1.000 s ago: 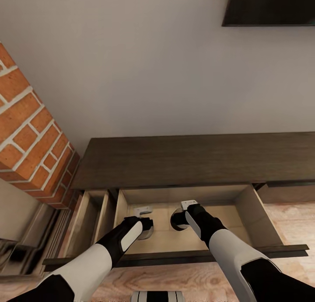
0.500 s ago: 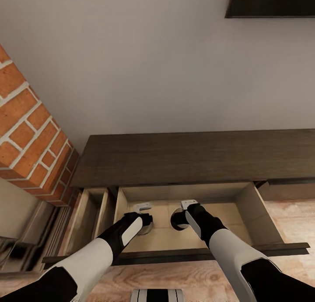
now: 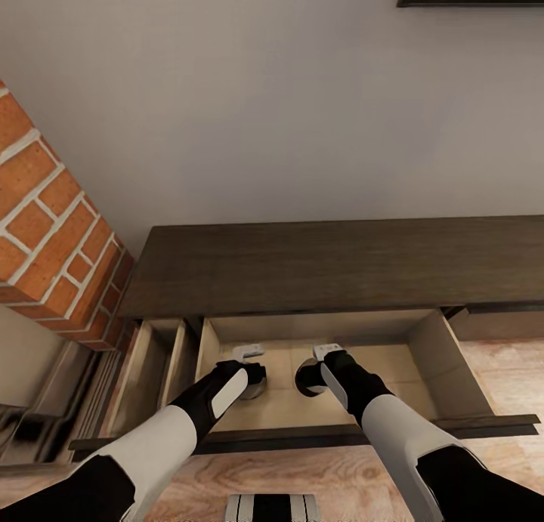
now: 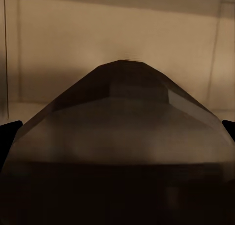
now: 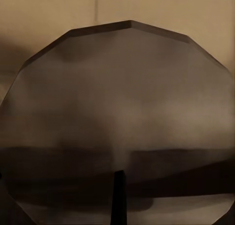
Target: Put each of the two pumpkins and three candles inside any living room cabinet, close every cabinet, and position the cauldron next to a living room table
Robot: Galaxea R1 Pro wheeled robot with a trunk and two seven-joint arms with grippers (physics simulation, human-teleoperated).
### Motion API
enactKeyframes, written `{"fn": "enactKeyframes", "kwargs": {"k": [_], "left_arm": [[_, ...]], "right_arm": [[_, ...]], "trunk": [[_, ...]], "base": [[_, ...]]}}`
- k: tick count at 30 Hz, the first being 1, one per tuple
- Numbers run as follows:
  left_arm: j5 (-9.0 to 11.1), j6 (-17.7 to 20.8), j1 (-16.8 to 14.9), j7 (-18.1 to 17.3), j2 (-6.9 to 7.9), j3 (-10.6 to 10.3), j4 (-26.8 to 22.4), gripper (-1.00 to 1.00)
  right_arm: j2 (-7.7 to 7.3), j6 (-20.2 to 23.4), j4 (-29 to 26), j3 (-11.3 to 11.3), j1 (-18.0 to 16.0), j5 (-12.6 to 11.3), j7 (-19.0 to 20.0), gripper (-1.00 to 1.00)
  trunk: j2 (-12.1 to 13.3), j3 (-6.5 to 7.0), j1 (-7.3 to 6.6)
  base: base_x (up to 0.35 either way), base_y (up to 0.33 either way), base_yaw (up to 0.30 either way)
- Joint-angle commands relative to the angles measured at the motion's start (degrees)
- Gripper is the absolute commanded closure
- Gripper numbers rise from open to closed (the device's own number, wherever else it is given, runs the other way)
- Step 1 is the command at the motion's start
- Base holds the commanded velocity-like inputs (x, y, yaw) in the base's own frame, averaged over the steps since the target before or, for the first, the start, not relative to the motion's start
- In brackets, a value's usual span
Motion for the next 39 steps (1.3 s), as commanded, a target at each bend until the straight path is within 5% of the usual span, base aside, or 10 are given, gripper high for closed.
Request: {"fn": "enactKeyframes", "kwargs": {"k": [1,12,31,32,39], "left_arm": [[0.5,0.1,-0.1,0.5,0.05,-0.4,-0.1,1.0],[0.5,0.1,-0.1,0.5,0.1,-0.4,-0.1,1.0],[0.7,0.4,-0.1,0.4,0.13,-0.4,-0.1,1.0],[0.7,0.4,-0.1,0.4,0.13,-0.4,-0.1,1.0],[0.7,0.4,-0.1,0.5,0.13,-0.4,-0.1,1.0]], "right_arm": [[-0.1,0.2,-0.1,0.5,-0.3,-0.6,-0.4,1.0],[-0.23,-0.4,-0.1,0.4,-0.6,-0.6,-0.6,1.0],[-0.23,-1.8,-0.1,0.3,-0.6,-0.5,-0.7,1.0],[-0.22,-1.7,-0.1,0.3,-0.6,-0.5,-0.7,-1.0],[-0.21,-1.7,-0.1,0.3,-0.6,-0.5,-0.6,-1.0]], "trunk": [[-0.4,-0.31,0.21],[-1.6,-1.84,0.87],[-1.6,-2.0,0.87],[-1.6,-2.0,0.87],[-1.6,-2.0,0.87]], "base": [[0.0,0.0,0.0],[0.0,0.0,0.0],[0.0,0.0,0.0],[0.0,0.0,0.0],[0.0,0.0,0.0]]}}
